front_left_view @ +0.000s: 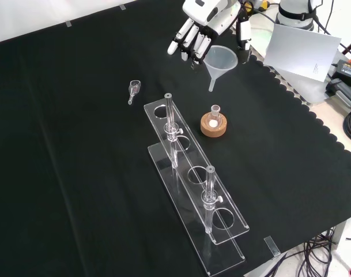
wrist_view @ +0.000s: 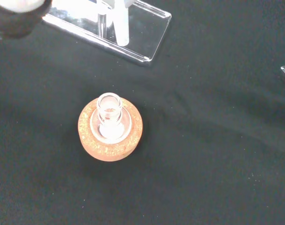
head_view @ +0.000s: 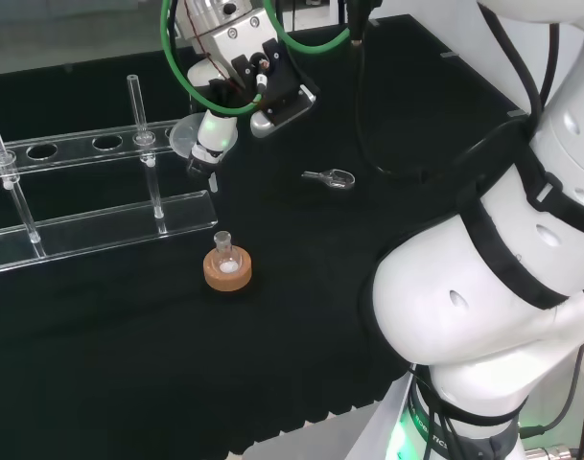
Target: Put the funnel back on the funnel stand.
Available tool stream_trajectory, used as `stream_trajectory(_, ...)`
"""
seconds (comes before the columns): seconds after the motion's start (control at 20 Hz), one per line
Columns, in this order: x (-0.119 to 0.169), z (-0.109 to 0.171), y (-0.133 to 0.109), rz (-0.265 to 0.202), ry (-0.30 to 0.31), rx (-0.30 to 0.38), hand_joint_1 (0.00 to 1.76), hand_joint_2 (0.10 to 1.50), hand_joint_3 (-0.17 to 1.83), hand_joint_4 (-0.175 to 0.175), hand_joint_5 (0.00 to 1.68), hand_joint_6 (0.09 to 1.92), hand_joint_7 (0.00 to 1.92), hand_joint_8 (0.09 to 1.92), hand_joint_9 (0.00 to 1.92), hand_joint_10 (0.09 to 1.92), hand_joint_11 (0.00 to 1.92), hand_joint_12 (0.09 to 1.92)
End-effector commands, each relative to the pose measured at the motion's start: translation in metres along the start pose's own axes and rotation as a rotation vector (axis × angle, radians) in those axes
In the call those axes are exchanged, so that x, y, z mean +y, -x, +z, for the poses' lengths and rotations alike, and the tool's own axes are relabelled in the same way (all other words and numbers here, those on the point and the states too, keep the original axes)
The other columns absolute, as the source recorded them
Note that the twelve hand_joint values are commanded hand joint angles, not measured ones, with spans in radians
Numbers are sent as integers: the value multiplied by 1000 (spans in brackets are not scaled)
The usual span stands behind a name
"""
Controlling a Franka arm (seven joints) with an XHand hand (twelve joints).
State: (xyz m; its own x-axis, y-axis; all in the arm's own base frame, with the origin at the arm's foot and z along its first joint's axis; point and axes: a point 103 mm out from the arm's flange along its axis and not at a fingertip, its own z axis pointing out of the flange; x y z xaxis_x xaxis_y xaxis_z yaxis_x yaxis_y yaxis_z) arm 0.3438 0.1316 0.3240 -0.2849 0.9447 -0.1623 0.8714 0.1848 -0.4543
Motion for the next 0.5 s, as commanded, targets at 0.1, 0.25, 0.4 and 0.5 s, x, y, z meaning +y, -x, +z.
stream_trajectory(0.1,-2,-7,-2,29,-10,5,752,787,70,-79,562,87,846,594,275,826,0,87)
stream_trajectory(0.25,0,-10,-1,36,-10,9,751,788,71,-80,564,87,851,595,276,824,0,87)
stream_trajectory(0.4,1,-15,2,41,1,14,750,788,72,-80,571,87,855,597,276,823,0,87)
stream_trajectory(0.5,4,-17,5,44,0,17,750,788,73,-80,578,87,859,598,277,821,0,87)
